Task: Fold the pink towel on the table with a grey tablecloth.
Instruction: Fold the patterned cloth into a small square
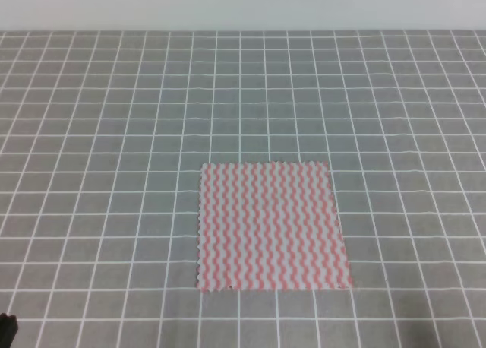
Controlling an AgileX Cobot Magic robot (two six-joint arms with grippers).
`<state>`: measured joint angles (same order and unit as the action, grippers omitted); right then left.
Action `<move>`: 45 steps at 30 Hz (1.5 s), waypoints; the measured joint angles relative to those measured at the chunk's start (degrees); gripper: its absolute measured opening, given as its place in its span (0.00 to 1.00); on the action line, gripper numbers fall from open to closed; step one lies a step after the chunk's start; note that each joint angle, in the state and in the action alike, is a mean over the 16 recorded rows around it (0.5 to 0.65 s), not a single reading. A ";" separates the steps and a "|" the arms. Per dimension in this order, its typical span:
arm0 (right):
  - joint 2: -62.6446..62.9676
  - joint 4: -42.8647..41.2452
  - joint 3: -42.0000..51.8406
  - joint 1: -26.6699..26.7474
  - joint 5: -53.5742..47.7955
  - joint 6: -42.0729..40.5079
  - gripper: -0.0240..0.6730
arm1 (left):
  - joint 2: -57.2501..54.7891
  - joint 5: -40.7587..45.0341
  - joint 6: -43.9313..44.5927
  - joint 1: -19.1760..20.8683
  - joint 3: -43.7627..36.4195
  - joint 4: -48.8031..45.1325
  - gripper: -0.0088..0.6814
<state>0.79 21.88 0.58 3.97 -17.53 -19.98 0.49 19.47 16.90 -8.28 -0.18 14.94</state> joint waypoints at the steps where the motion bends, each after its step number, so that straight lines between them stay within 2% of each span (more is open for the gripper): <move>1: 0.10 0.02 0.10 0.00 0.05 0.01 0.01 | -0.10 0.00 0.00 0.00 0.00 0.00 0.01; 45: 0.10 0.22 0.20 0.00 0.18 0.03 0.01 | -0.21 0.22 0.00 -0.01 0.09 0.00 0.01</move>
<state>0.90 22.10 0.78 3.97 -17.36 -19.95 0.28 19.69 16.91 -8.29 -0.09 14.94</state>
